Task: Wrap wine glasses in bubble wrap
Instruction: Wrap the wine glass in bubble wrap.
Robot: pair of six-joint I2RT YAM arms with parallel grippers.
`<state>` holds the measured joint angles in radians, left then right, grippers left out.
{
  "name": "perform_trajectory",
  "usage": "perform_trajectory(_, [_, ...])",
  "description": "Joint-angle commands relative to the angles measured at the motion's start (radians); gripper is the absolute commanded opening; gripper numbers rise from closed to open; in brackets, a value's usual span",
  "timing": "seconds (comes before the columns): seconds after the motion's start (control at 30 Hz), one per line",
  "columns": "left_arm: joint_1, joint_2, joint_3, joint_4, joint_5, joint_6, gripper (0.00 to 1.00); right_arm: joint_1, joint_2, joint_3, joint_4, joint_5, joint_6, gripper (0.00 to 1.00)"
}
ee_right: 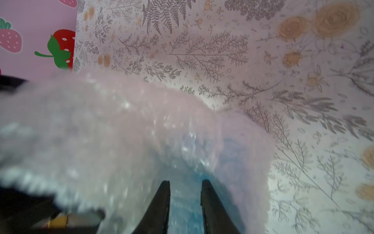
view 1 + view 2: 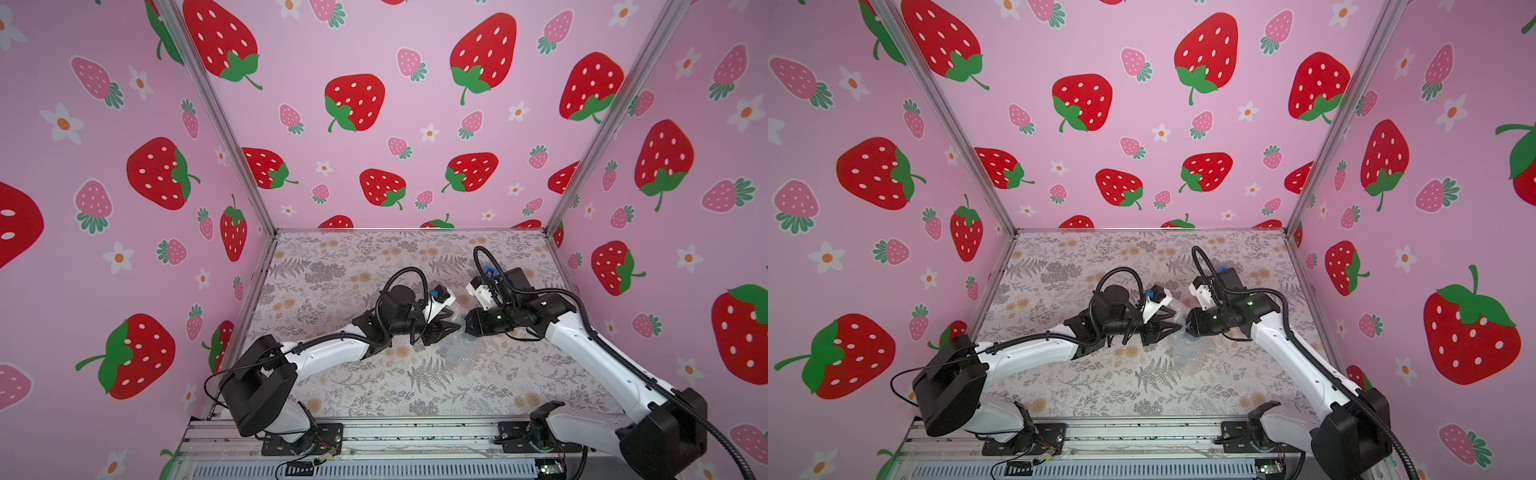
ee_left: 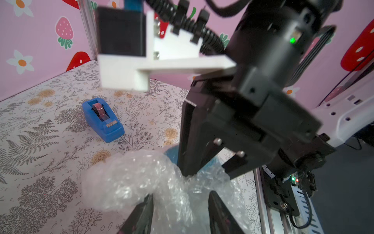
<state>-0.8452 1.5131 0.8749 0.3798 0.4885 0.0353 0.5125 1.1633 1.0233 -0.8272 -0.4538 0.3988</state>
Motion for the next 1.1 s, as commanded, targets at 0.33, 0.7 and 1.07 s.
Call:
perform_trajectory(0.33, [-0.037,0.054,0.078,-0.198,0.074,0.138,0.46,-0.108,-0.120,0.076,-0.089,-0.117,0.042,0.30])
perform_trajectory(0.7, [-0.026,0.053,0.094,-0.176,0.017,0.096,0.45,-0.105,-0.123,-0.003,-0.135,-0.046,0.037,0.21])
perform_trajectory(1.07, [-0.012,0.043,0.131,-0.189,0.015,0.068,0.49,-0.106,-0.186,-0.065,-0.184,0.015,0.024,0.22])
